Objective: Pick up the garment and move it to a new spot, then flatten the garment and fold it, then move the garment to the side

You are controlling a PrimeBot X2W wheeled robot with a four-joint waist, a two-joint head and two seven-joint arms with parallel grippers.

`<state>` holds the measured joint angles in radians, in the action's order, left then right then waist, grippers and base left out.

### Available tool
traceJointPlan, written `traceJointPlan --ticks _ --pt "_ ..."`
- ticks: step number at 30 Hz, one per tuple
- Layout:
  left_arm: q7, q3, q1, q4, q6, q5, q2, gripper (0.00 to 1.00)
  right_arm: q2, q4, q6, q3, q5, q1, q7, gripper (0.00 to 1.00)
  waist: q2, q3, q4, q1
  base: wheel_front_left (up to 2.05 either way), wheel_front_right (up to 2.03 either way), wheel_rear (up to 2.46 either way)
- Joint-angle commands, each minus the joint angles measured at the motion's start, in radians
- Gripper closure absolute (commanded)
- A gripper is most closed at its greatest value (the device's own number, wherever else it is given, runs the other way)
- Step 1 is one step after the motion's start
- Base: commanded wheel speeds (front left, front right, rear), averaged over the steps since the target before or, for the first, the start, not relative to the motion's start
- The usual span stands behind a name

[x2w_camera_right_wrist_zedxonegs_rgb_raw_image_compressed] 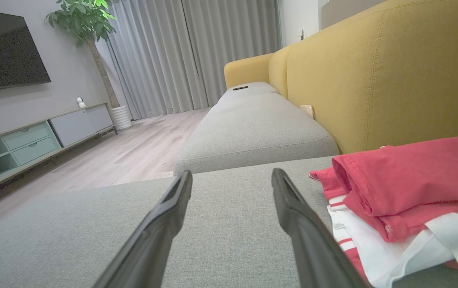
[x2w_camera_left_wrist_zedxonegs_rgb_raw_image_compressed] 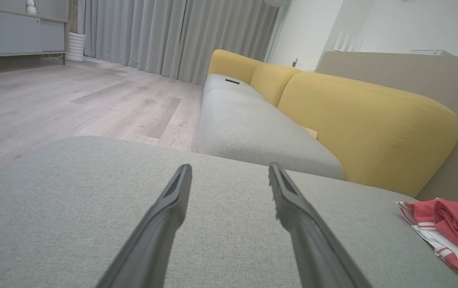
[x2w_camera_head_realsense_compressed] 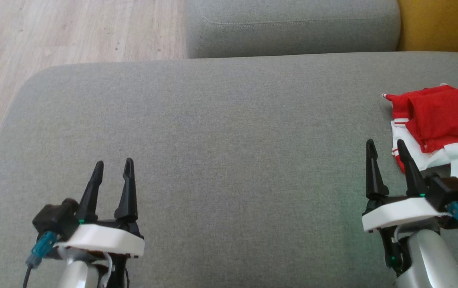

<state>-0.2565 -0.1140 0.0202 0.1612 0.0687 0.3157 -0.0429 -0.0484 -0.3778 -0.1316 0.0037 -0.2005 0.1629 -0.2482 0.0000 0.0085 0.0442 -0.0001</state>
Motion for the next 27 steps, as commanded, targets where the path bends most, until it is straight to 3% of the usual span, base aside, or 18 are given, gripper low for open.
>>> traceJointPlan --ticks 1,12,13,17,27 --pt "-0.005 0.041 0.028 -0.032 -0.004 0.003 -0.007 0.00 -0.002 0.038 0.001 0.025 0.010 0.019 -0.013 0.00 0.0000 0.000 -0.001 0.0001 0.00 0.00 0.00" --pt "-0.005 0.051 0.024 -0.022 -0.024 0.021 -0.007 0.00 -0.002 0.037 0.001 0.030 0.006 0.019 -0.013 0.00 0.0000 -0.006 -0.010 0.0001 0.00 0.00 0.00" --pt "0.000 0.011 0.000 0.007 -0.022 0.020 0.000 1.00 0.000 0.005 0.000 0.003 0.000 -0.009 -0.003 1.00 0.0000 -0.006 -0.010 0.0001 0.00 0.00 0.00" --pt "0.001 0.002 -0.024 0.068 -0.020 0.022 0.002 1.00 0.004 -0.053 0.000 0.003 -0.001 -0.036 0.002 1.00 0.0000 -0.006 -0.011 0.0001 0.00 0.00 0.00" --pt "0.031 0.020 -0.014 0.071 -0.014 0.124 0.002 1.00 0.003 -0.040 0.000 -0.008 -0.113 -0.036 0.032 1.00 0.0000 -0.006 -0.013 0.0001 0.00 0.00 0.00"
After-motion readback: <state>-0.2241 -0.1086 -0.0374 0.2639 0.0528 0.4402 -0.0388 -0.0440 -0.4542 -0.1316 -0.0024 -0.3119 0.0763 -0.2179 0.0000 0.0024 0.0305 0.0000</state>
